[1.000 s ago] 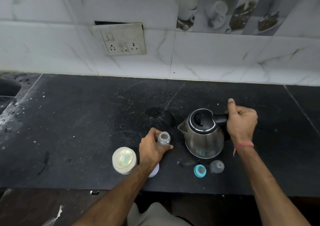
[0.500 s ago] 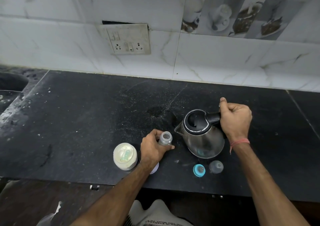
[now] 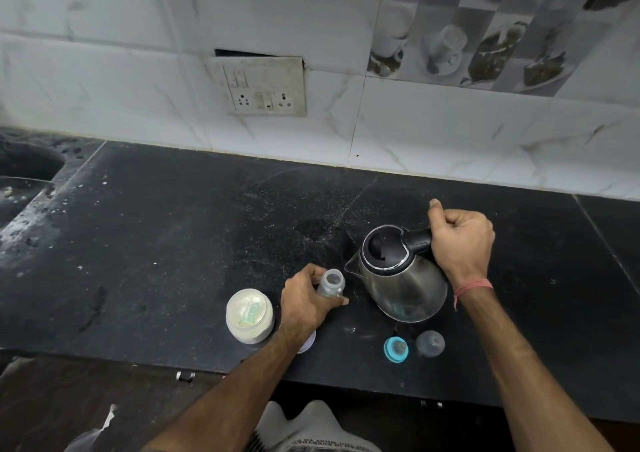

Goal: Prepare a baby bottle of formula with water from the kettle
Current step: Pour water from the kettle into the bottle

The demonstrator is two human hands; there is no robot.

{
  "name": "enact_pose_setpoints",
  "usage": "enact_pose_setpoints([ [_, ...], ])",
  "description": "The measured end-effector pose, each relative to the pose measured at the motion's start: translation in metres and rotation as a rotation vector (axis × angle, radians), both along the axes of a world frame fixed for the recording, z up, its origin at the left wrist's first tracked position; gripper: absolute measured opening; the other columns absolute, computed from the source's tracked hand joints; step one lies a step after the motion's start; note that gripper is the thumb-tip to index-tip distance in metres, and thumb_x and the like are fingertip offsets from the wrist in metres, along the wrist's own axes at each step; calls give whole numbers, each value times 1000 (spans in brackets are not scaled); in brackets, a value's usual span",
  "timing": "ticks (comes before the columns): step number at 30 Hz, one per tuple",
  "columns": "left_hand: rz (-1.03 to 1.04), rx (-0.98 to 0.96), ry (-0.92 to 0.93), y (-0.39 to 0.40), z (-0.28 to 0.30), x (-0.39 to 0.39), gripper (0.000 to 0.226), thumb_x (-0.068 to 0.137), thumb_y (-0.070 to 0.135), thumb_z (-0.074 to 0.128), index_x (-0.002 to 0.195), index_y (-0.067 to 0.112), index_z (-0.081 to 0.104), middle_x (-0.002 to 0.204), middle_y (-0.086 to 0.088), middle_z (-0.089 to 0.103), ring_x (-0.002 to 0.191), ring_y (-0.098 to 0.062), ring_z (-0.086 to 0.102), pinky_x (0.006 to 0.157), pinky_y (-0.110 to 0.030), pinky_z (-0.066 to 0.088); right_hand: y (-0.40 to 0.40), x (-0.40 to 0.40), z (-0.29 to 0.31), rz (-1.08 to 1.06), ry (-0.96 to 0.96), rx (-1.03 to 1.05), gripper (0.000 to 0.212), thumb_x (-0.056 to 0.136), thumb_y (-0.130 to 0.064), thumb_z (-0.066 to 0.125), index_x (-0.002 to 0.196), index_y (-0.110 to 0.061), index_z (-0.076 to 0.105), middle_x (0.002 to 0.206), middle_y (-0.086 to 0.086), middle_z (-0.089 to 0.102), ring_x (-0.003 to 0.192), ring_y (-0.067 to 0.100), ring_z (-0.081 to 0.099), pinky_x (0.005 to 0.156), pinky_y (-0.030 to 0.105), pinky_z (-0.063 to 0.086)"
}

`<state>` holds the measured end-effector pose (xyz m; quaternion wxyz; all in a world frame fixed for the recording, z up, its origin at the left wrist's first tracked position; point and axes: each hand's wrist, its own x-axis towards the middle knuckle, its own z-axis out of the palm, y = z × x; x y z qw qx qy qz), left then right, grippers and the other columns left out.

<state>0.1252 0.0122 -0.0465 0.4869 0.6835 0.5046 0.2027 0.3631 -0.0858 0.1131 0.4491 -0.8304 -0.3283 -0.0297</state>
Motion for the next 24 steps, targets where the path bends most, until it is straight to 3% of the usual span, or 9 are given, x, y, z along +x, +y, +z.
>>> enact_pose_setpoints([
  [11, 1, -7, -25, 1, -4, 1, 62, 47, 47, 109, 95, 40, 72, 96, 27, 81, 93, 7, 76, 92, -40, 66, 9, 0, 6, 24, -22, -41, 70, 104, -37, 70, 51, -2, 39, 41, -1, 26, 42, 19, 29, 57, 28, 36],
  [16, 3, -4, -16, 2, -7, 1, 61, 47, 47, 110, 95, 40, 72, 97, 26, 81, 94, 8, 75, 92, -39, 66, 11, 0, 6, 32, -39, -59, 70, 104, -36, 69, 52, -2, 39, 42, 0, 34, 46, 21, 38, 57, 28, 35],
  [19, 1, -4, -10, 2, -6, 1, 61, 48, 45, 110, 94, 40, 72, 96, 25, 81, 93, 8, 75, 91, -38, 66, 12, 0, 7, 33, -43, -68, 69, 104, -37, 70, 52, -1, 41, 41, 0, 27, 42, 19, 32, 57, 30, 36],
  [24, 4, 1, -10, 2, -5, 2, 61, 48, 42, 112, 94, 39, 71, 95, 23, 81, 94, 8, 75, 92, -37, 66, 13, 1, 7, 28, -41, -74, 69, 103, -39, 69, 54, 2, 45, 47, 2, 28, 47, 26, 33, 57, 32, 39],
])
